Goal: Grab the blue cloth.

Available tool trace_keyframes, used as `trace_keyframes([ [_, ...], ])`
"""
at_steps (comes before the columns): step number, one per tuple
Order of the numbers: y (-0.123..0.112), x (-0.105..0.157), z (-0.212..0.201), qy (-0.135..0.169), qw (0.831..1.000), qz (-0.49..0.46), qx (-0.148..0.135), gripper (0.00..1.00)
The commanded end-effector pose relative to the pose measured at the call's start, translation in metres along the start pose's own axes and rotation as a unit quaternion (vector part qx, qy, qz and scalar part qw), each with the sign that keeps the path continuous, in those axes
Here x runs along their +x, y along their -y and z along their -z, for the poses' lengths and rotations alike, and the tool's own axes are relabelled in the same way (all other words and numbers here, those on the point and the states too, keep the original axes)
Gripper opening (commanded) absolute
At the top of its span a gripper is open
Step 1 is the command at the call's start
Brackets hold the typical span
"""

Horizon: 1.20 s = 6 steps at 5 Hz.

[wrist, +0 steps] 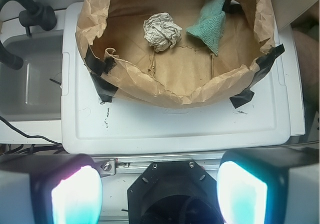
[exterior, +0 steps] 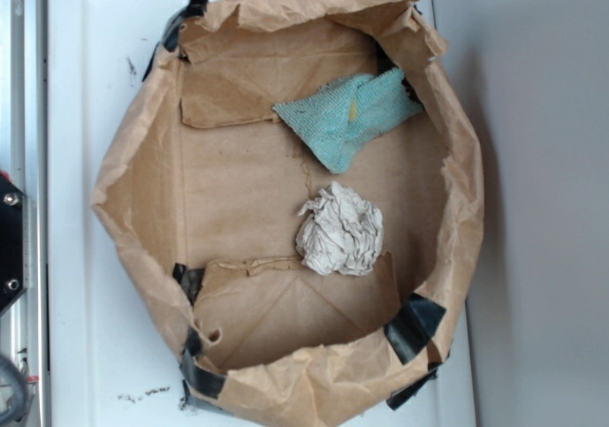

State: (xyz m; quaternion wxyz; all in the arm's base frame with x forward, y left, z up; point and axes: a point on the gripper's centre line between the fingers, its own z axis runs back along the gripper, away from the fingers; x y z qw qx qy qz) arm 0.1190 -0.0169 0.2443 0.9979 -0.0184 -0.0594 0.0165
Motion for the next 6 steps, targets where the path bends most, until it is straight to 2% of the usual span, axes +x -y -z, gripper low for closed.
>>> trace_keyframes([
  [1, 0.0, 0.0, 0.0, 0.0, 1.0, 0.0, 0.0, 1.0],
  [2, 0.015, 0.034, 0.007, 0.018, 0.999, -0.046, 0.011, 1.0],
  [3, 0.007, 0.076, 0.019, 0.021, 0.999, -0.024, 0.01, 1.0],
  [5, 0.007, 0.076, 0.019, 0.021, 0.999, -0.024, 0.01, 1.0],
  [6, -0.012, 0.075, 0.061, 0.083, 0.992, -0.088, 0.023, 1.0],
])
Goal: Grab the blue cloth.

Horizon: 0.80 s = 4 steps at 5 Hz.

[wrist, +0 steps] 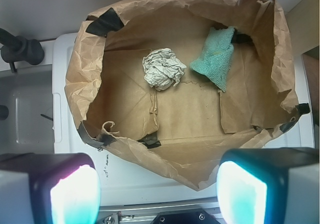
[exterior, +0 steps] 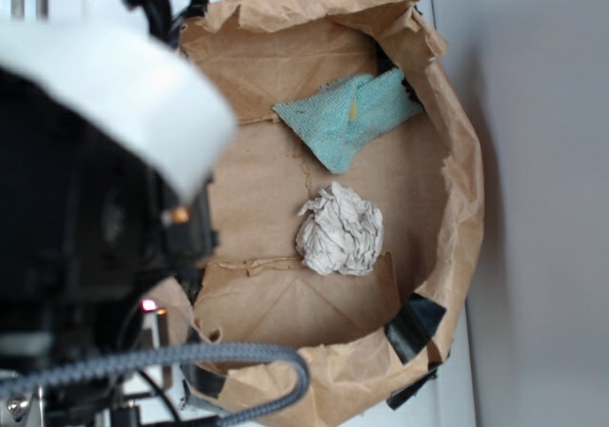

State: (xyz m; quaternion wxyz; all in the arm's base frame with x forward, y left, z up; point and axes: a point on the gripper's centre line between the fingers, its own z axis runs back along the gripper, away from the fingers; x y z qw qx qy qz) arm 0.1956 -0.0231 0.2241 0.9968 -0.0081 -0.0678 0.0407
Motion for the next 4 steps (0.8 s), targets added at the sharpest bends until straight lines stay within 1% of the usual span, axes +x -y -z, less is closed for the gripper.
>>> trace_keyframes([
  [1, -0.049, 0.042, 0.08, 0.044, 0.997, -0.067, -0.003, 1.0],
  [2, -0.065, 0.075, 0.112, 0.025, 0.996, -0.08, -0.009, 1.0],
  [3, -0.077, 0.097, 0.125, 0.018, 0.994, -0.105, -0.007, 1.0],
  [4, -0.082, 0.101, 0.137, 0.024, 0.993, -0.12, 0.002, 1.0],
])
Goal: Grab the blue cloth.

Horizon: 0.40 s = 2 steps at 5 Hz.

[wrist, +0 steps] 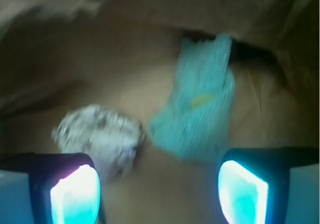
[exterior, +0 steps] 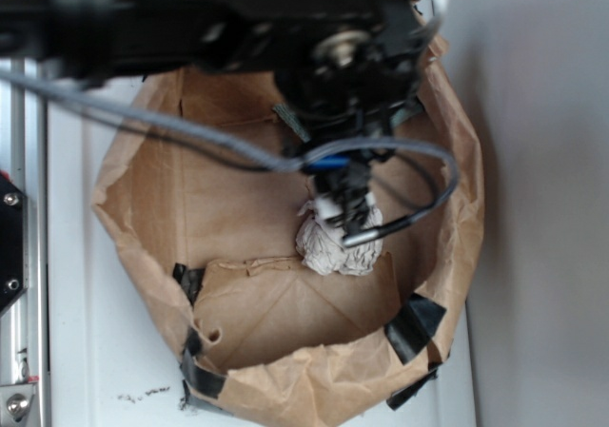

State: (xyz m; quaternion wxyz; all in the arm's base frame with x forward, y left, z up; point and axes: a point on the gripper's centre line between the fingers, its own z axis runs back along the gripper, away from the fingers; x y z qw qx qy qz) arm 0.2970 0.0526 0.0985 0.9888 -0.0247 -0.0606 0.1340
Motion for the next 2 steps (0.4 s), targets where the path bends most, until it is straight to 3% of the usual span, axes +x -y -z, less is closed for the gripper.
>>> trace_keyframes([
  [1, 0.0031, 0.0024, 0.0127, 0.037, 0.999, -0.016, 0.016, 1.0],
  [2, -0.003, 0.0023, 0.0203, 0.03, 0.998, -0.039, 0.033, 1.0],
])
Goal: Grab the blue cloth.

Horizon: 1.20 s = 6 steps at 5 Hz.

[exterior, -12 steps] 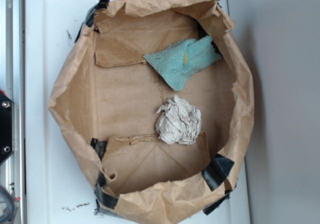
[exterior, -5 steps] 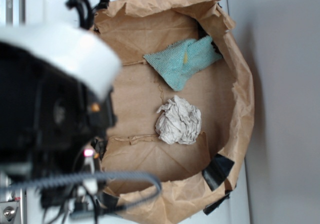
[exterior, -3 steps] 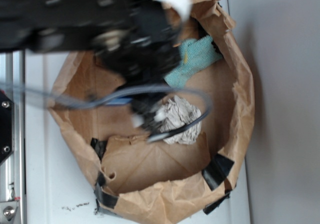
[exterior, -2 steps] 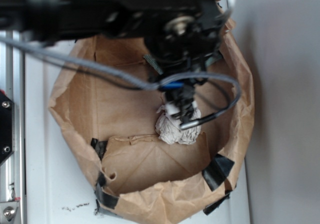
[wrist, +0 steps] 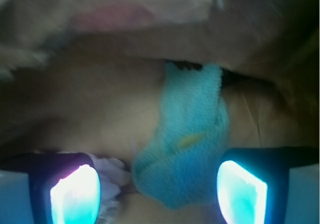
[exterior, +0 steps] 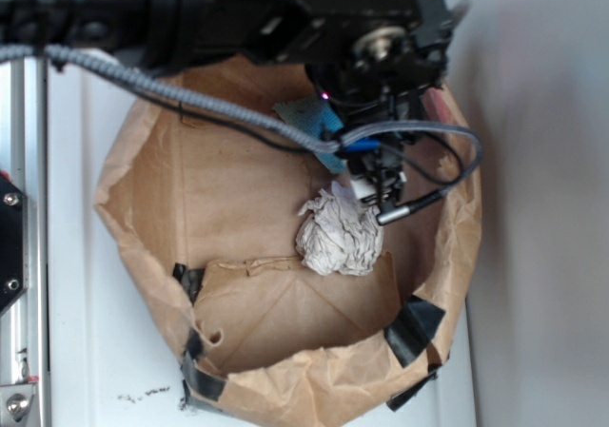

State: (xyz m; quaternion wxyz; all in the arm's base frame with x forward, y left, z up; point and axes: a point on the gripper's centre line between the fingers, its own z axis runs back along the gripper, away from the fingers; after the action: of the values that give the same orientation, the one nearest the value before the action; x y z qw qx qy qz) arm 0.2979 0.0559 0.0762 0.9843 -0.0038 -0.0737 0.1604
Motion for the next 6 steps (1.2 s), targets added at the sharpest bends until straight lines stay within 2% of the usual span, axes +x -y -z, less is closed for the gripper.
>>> trace_keyframes([
  [1, -0.003, -0.001, -0.002, 0.033, 0.99, -0.135, 0.007, 1.0],
  [2, -0.001, 0.01, -0.002, 0.026, 0.987, -0.158, 0.008, 1.0],
  [3, -0.009, 0.016, -0.001, 0.032, 0.984, -0.173, 0.019, 1.0],
  [4, -0.003, 0.014, 0.001, 0.034, 0.98, -0.194, 0.042, 1.0],
  [5, -0.003, 0.013, -0.002, 0.014, 0.975, -0.214, 0.061, 1.0],
  [6, -0.003, 0.009, -0.004, 0.02, 0.975, -0.207, 0.078, 0.99],
])
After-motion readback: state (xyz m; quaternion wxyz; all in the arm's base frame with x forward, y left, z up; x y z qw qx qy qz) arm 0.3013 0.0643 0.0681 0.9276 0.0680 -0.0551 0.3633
